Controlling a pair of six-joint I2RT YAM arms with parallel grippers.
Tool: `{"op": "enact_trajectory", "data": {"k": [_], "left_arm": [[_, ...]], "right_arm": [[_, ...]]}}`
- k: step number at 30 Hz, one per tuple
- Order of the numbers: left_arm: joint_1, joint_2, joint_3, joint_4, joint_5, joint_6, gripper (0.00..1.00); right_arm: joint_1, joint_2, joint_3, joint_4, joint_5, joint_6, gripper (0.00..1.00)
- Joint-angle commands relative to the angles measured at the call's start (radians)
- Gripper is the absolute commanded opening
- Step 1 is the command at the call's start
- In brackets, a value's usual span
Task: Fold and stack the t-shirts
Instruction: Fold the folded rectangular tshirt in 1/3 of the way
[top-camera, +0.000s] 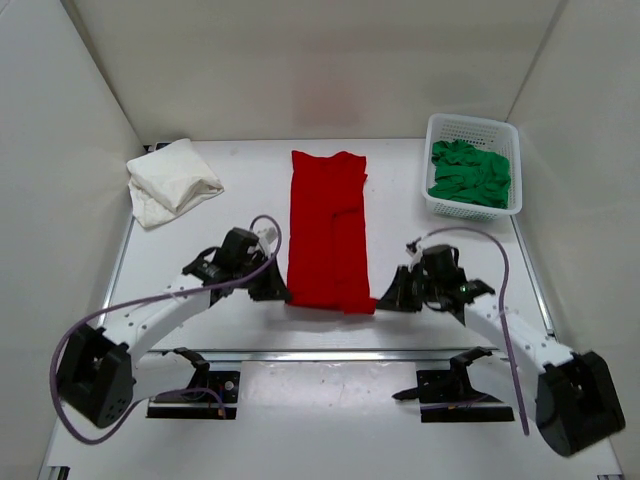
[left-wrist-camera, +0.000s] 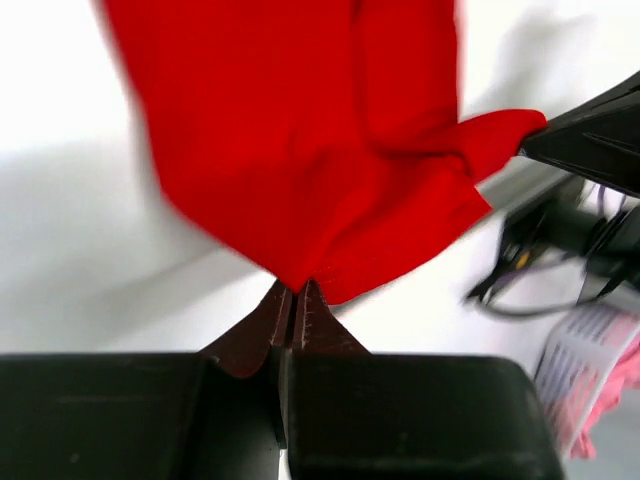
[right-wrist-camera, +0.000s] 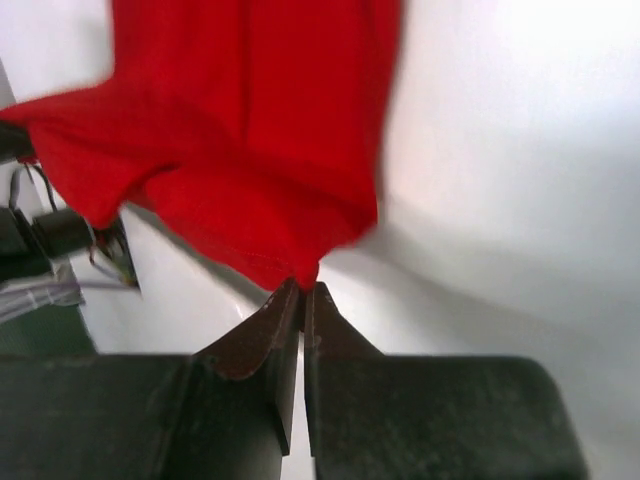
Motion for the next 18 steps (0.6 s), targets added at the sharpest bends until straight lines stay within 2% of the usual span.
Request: {"op": "enact_trajectory", "data": {"k": [1,4,9,14,18], "left_arm": [[0.026,0.107,0.125,0.017,-0.059,0.045,0.0],[0.069,0.225,0.24,0.098,-0.103,0.05,0.0],[0.13,0.437,0.437,0.137,-0.192,0.078,0.0],[0.195,0.675,0.637,0.112,-0.213,0.072,0.0],[0.198,0.772,0.746,0.115,-0.225,0.075,0.0]], "right_arm": [[-0.067,0.142,0.186,0.024,-0.006,-0.194,0.0],[-0.097,0.375,0.406,0.025,0.025,-0.265,0.0],[-0.144,0.651,0.678,0.052,0.066,-0.307,0.0],[-0.193,0.836,0.856,0.061,0.051,-0.326,0.0],[-0.23,0.947,0.954,0.081,0.0,-0.316,0.0]]}}
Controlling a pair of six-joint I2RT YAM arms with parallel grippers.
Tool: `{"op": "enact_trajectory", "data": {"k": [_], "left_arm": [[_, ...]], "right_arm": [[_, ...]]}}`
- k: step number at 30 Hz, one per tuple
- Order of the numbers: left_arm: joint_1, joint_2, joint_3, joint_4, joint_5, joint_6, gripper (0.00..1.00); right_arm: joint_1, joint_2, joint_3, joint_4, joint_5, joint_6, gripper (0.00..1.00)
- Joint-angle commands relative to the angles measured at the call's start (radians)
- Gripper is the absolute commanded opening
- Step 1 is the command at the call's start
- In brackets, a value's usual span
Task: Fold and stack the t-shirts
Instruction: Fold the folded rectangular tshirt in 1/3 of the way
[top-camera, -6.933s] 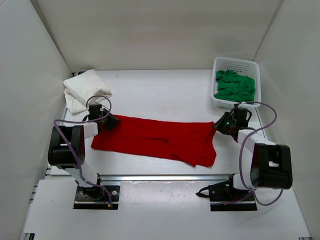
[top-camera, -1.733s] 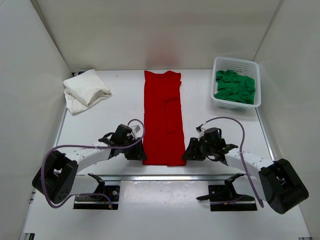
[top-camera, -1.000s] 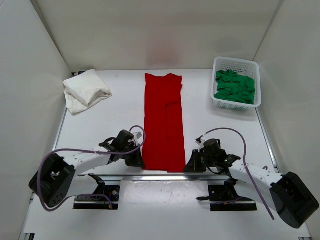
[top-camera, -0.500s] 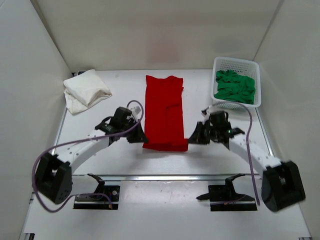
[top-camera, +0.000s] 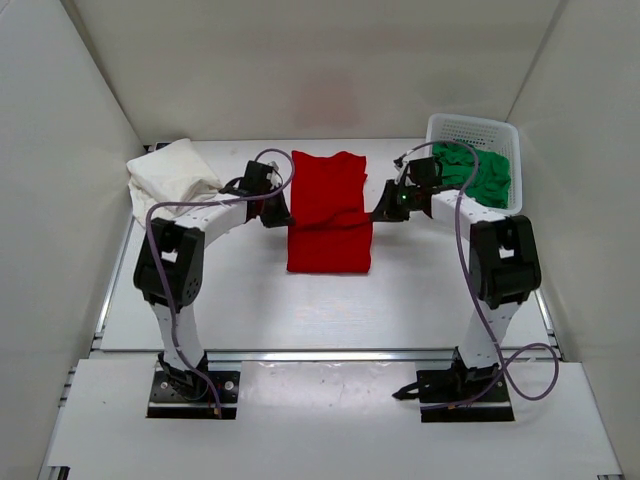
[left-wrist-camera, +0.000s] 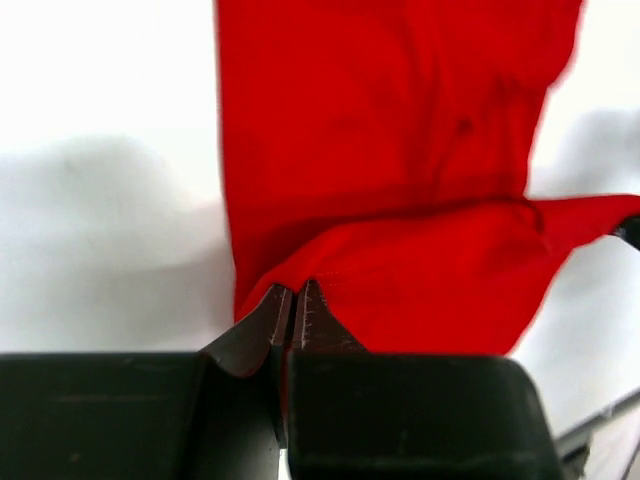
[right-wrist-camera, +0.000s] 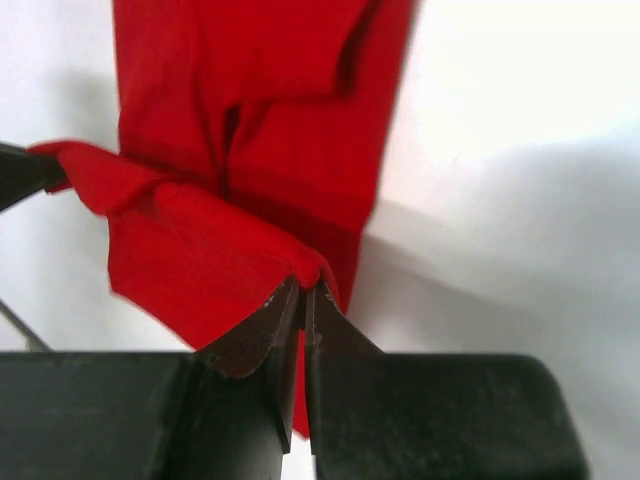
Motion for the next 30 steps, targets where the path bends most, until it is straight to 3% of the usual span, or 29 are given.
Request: {"op": "enact_trajectory", "data": {"k": [1,5,9,14,17,18,21,22,30], "left_arm": [[0.009,0.036,0.081,0.007,-0.034,0.007,0.0],[0.029,0.082,0.115,0.045,-0.021,-0.011,0.07],[0.04,0.085,0.119,0.084,-0.007,-0.011,0.35],[0.067,-0.012,0.101,0.096,-0.022,-0.013,0.55],[0.035,-0.13,0.006,0.147,-0.041,-0.031,0.49],[0.0,-0.159,-0.029,0.157,-0.051,-0.036,0.47],[-0.072,-0.208,-0.184,0.263,-0.01,-0.106,0.43],[-0.1,-0.214,-0.244,0.326,0.013,-0.147,0.43],[-0.12,-0.082,-0.345,0.433,0.088,-0.215,0.36]], "right_arm": [[-0.028,0.069,0.109,0.029,-0.015,-0.029,0.0],[-0.022,0.18,0.242,-0.029,-0.009,-0.059,0.0],[-0.016,0.231,0.299,-0.057,0.013,-0.076,0.0],[-0.005,0.165,0.315,-0.096,0.051,-0.093,0.3],[0.01,0.09,0.299,-0.096,0.103,-0.109,0.35],[0.016,0.07,0.295,-0.097,0.114,-0.103,0.32],[0.059,0.062,0.276,-0.096,0.092,-0.101,0.03],[0.08,0.076,0.276,-0.086,0.073,-0.113,0.0],[0.219,0.226,0.313,-0.082,0.048,-0.115,0.0]]}}
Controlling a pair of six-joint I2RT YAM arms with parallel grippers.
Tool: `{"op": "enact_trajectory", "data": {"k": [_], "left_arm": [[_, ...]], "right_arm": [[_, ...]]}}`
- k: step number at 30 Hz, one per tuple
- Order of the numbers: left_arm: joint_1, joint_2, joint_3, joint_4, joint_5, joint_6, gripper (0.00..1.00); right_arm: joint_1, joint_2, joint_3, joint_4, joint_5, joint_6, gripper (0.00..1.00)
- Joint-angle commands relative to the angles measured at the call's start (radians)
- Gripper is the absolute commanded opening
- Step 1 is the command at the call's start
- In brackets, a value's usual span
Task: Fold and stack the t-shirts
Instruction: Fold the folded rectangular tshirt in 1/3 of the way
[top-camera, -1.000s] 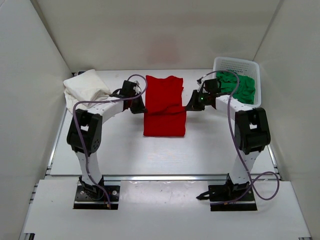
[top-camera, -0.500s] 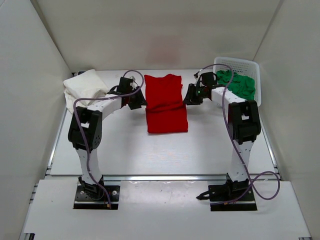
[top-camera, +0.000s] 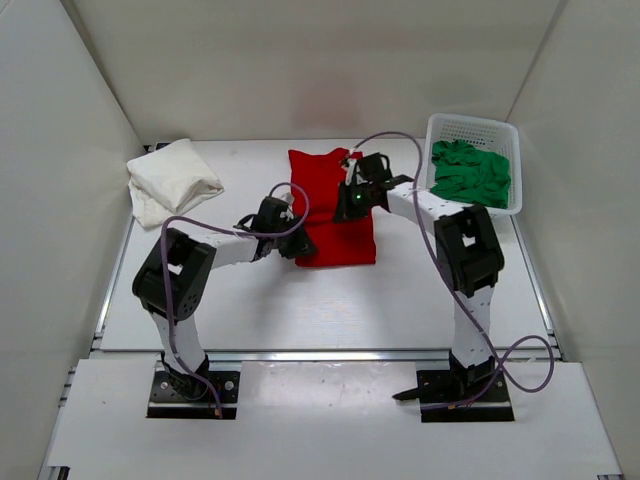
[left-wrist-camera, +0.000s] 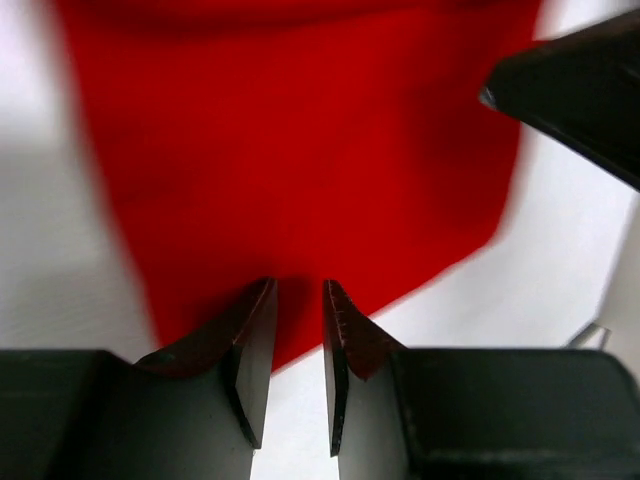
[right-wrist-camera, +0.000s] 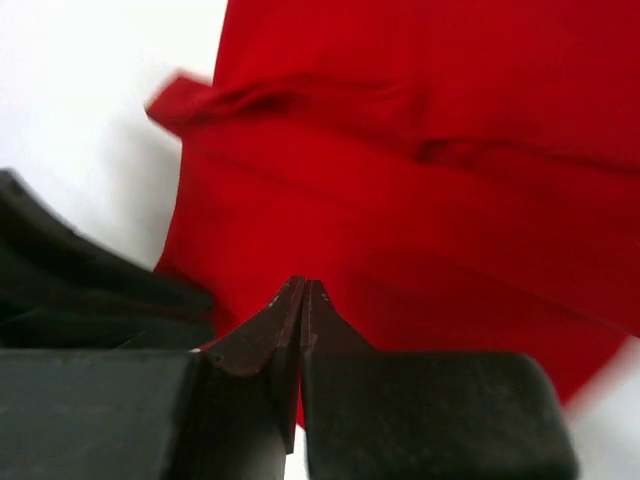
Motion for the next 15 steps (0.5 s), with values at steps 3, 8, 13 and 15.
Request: {"op": "enact_trajectory", "data": {"k": [3,8,13,15], "left_arm": [[0.014,-0.027,-0.094,0.082,0.014,-0.038,0.35],[0.011,-0.037,-0.168,0.099,0.004,-0.035,0.35],[0.012,-0.059,-0.206,0.079,0.009,-0.012,0.34],[0.013,-0.088,-0.214,0.066,0.009,-0.003,0.35]], "right_arm": [[0.045,0.097,0.058,0.004,-0.014,-0.016,0.0],[0.03,0.21,0.181,-0.002,0.002,-0.009,0.0],[-0.022,0.293,0.303,0.056,0.029,0.048,0.0],[-0.033,0.327,0.409,0.048,0.026,0.091,0.0]]}}
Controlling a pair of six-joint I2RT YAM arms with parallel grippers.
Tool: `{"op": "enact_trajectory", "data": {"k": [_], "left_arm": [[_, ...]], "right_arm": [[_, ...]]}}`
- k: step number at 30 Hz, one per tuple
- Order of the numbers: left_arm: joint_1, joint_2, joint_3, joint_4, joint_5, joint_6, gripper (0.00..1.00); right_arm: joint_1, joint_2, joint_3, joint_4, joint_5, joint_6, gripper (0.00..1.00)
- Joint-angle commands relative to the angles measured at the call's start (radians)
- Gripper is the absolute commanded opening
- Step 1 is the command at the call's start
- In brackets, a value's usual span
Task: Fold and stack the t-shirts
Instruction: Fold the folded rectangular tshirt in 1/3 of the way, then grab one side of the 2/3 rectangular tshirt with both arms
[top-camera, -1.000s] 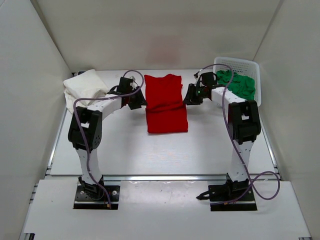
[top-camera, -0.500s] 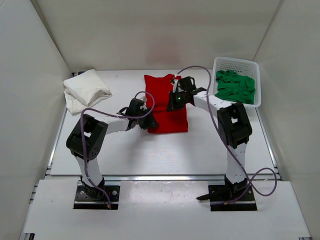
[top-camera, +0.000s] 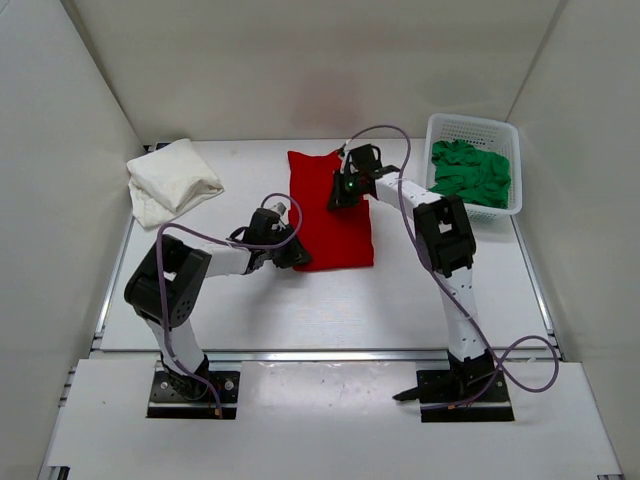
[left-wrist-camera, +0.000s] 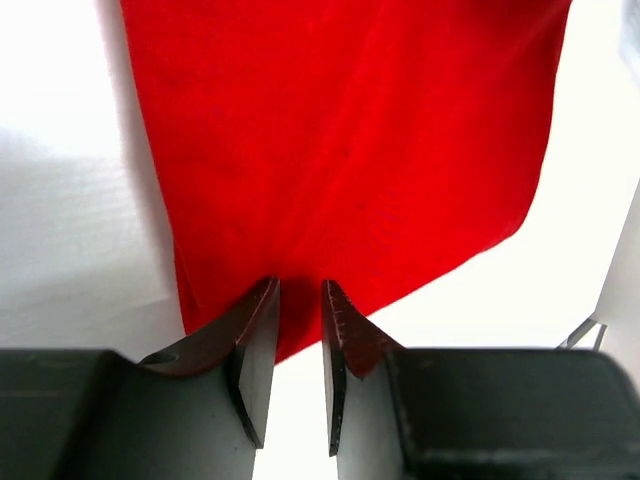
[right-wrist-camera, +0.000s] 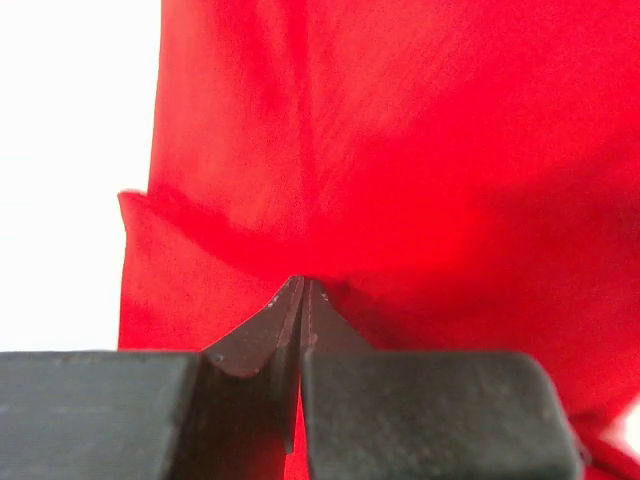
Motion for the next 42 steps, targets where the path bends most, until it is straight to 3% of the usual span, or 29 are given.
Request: {"op": "enact_trajectory", "data": {"k": [1,3,5,7,10,13,16,21,25,27,30,33,38,40,42], "left_arm": [[0.002,-0.077,-0.044,-0.071,0.005,0.036,0.35],[0.002,-0.11,-0.03,-0.086,0.005,0.038,0.35],[0.017,-0.168,-0.038,-0.087,0.027,0.036,0.36],[0.036,-0.214,-0.057,-0.085,0.03,0.022,0.38],[0.065,-0.285,-0.102,-0.093,0.019,0.022,0.41],[0.08,-0.308,-0.136,-0.102,0.013,0.027,0.43],[0.088,-0.272,-0.157,-0.093,0.019,0.019,0.47],[0.09,-0.175,-0.16,-0.024,0.061,-0.008,0.57],[0.091,-0.104,-0.127,-0.019,0.062,-0.014,0.56],[0.087,-0.083,-0.131,-0.007,0.059,-0.019,0.53],[0.094,-0.09,-0.154,0.007,0.048,-0.028,0.45],[0.094,-0.086,-0.145,0.003,0.042,-0.028,0.4],[0.071,-0.086,-0.142,0.012,0.041,-0.033,0.32],[0.071,-0.087,-0.144,0.009,0.042,-0.03,0.29],[0.065,-0.089,-0.147,0.009,0.045,-0.036,0.2]], "right_arm": [[-0.052,0.025,0.152,0.032,0.011,0.053,0.0],[-0.059,0.02,0.229,-0.039,0.013,0.023,0.0],[-0.056,-0.059,0.157,-0.058,0.014,0.003,0.0],[-0.051,-0.183,-0.011,-0.001,0.022,-0.002,0.0],[-0.069,-0.491,-0.372,0.153,-0.004,0.07,0.0],[-0.108,-0.677,-0.791,0.347,-0.056,0.157,0.0],[-0.131,-0.738,-0.946,0.425,-0.09,0.178,0.0],[-0.163,-0.673,-0.997,0.467,-0.105,0.193,0.0],[-0.157,-0.636,-1.04,0.482,-0.084,0.208,0.0],[-0.157,-0.653,-1.073,0.51,-0.09,0.219,0.09],[-0.167,-0.713,-1.135,0.539,-0.067,0.239,0.38],[-0.165,-0.706,-1.14,0.536,-0.082,0.24,0.48],[-0.148,-0.636,-1.121,0.52,-0.093,0.24,0.47],[-0.141,-0.621,-1.135,0.572,-0.105,0.274,0.38],[-0.143,-0.606,-1.14,0.602,-0.119,0.294,0.2]]}}
